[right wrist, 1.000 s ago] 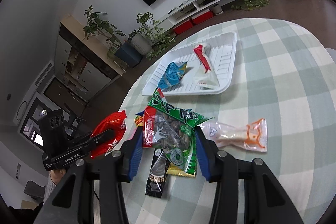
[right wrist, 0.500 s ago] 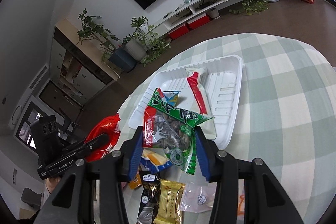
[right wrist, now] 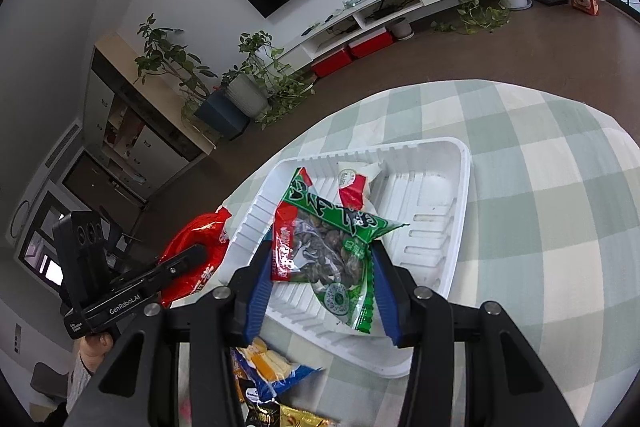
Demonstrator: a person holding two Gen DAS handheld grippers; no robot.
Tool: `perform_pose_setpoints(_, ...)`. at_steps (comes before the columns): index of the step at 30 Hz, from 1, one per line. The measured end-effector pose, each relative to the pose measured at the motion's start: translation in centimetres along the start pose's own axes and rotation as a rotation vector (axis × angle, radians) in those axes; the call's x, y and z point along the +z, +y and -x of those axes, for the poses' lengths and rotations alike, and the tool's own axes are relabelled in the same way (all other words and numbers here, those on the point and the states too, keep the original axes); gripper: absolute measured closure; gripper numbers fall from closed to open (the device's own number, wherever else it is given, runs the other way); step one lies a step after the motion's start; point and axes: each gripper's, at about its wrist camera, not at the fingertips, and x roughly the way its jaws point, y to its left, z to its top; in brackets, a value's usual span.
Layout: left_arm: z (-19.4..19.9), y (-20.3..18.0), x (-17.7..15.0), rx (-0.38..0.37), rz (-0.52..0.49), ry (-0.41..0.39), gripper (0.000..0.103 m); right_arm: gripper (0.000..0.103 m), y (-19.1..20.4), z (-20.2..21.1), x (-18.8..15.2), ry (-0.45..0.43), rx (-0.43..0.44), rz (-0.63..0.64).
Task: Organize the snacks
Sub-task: 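Carry both bags into the white tray and open both tools to release, then move both open tools from the tray back to the remaining snacks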
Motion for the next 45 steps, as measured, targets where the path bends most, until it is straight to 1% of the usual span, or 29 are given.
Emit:
perform_pose_setpoints(9, -3.1, 1.1, 1.0, 0.052, -0.002, 0.018, 0.074, 0.054, -0.4, -2.5, 1.2, 0.006, -0.054, 0.031)
perform_pose_setpoints(12, -4.1, 1.5, 1.2, 0.069, -0.002, 0.027, 0.074, 0.054, -0.7, -3.1, 1.4, 0.006, -0.084, 0.043)
perform_pose_setpoints(15, -5.2, 1.7, 1.4, 0.101, -0.017, 0.034, 0.074, 0.053, -1.1, -3.7, 1.4, 0.01, -0.114, 0.057)
perform_pose_setpoints(17, -5.9, 1.7, 1.4, 0.127, -0.03, 0.04, 0.073, 0.052, -1.0, -4.0, 1.4, 0.015, -0.138, 0.079)
perform_pose_setpoints(19, -6.5, 1.7, 1.3, 0.138, -0.036, 0.047, 0.073, 0.046, -0.9, -4.4, 1.3, 0.021, -0.173, 0.101)
perform_pose_setpoints(22, -7.0, 1.7, 1.3, 0.164, -0.044, 0.055, 0.073, 0.044, -0.7, -4.5, 1.2, 0.016, -0.198, 0.133)
perform_pose_setpoints(25, -7.1, 1.7, 1.4, 0.167, -0.044, 0.052, 0.073, 0.04, -0.3, -4.2, 1.2, -0.001, -0.219, 0.162)
perform_pose_setpoints(28, -6.7, 1.7, 1.6, 0.159, -0.03, 0.037, 0.07, 0.037, 0.1, -3.5, 1.3, -0.024, -0.221, 0.179)
perform_pose_setpoints(30, -6.3, 1.7, 1.7, 0.167, -0.023, 0.02, 0.063, 0.036, 0.4, -3.1, 1.3, -0.035, -0.218, 0.185)
perform_pose_setpoints(31, -6.0, 1.7, 1.8, 0.171, -0.022, 0.009, 0.062, 0.036, 0.6, -2.8, 1.2, -0.04, -0.218, 0.191)
perform_pose_setpoints(39, -3.1, 0.7, 1.6, 0.177, -0.036, -0.036, 0.061, 0.036, 2.1, -1.3, 0.7, -0.061, -0.197, 0.224)
perform_pose_setpoints(45, 0.9, -0.5, -0.6, 0.162, -0.039, -0.062, 0.061, 0.035, 4.1, 1.0, -0.8, -0.079, -0.172, 0.26)
